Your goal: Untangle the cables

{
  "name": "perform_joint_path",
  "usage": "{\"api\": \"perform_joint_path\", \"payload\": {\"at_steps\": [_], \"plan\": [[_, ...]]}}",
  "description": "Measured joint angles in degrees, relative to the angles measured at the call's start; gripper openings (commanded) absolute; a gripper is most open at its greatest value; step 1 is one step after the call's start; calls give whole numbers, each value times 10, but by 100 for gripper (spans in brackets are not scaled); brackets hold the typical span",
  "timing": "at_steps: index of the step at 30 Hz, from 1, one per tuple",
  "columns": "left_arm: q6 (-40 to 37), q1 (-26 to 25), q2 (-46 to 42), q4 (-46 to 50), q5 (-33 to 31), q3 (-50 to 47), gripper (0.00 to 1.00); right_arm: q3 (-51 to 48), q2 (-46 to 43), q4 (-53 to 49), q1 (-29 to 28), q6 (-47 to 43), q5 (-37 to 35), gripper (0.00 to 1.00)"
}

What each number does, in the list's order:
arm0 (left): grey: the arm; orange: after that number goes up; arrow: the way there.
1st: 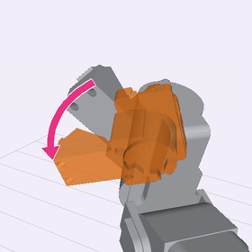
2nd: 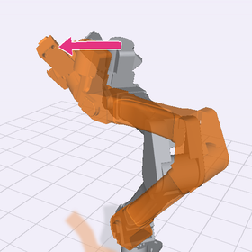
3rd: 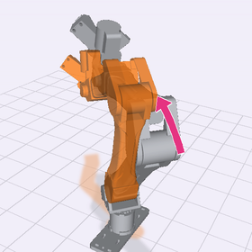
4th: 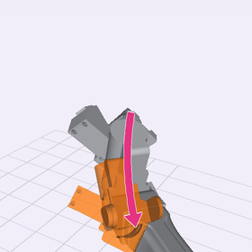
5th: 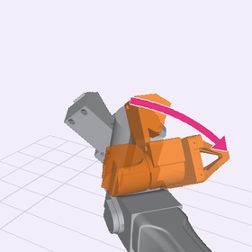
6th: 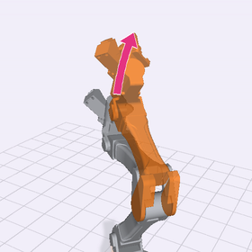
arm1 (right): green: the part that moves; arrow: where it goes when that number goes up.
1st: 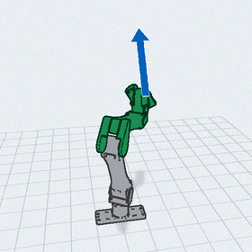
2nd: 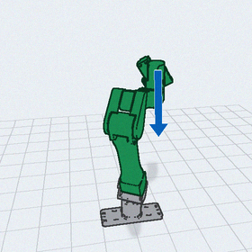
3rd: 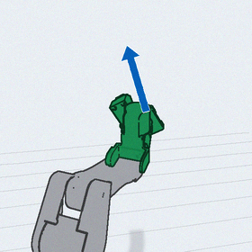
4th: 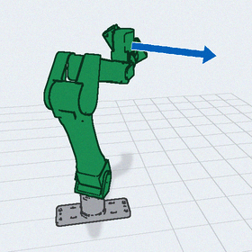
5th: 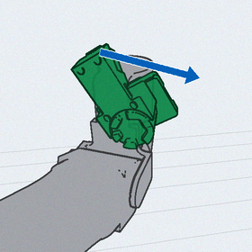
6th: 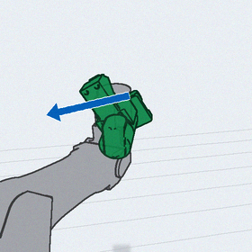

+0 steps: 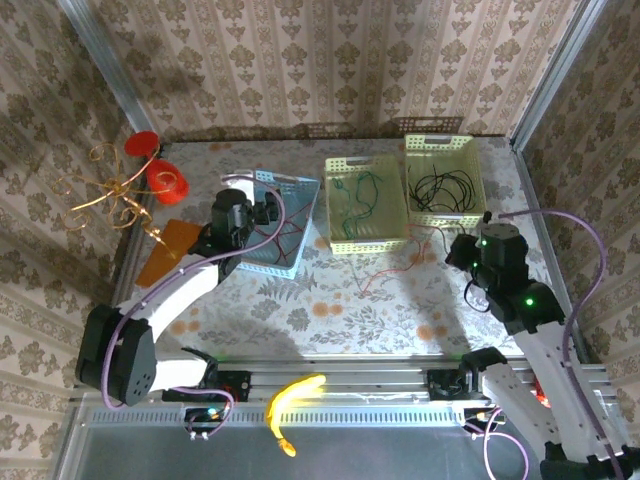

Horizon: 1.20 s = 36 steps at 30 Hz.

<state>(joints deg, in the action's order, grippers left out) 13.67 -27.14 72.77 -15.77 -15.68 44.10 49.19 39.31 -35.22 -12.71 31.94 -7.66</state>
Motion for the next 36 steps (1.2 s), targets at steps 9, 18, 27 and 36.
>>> {"api": "perform_joint_path", "payload": {"at_steps": [9,18,27,36], "plan": [[42,-30,-47,38,-95,-53,86,169,125,109,-87,-10,101,0],[85,-50,-97,118,-248,-54,87,321,346,186,-143,-4,144,0],[144,-50,-133,227,-342,-53,88,518,548,193,-168,0,168,0],[149,-50,-150,240,-352,-53,88,584,684,170,-170,-3,179,0]]}}
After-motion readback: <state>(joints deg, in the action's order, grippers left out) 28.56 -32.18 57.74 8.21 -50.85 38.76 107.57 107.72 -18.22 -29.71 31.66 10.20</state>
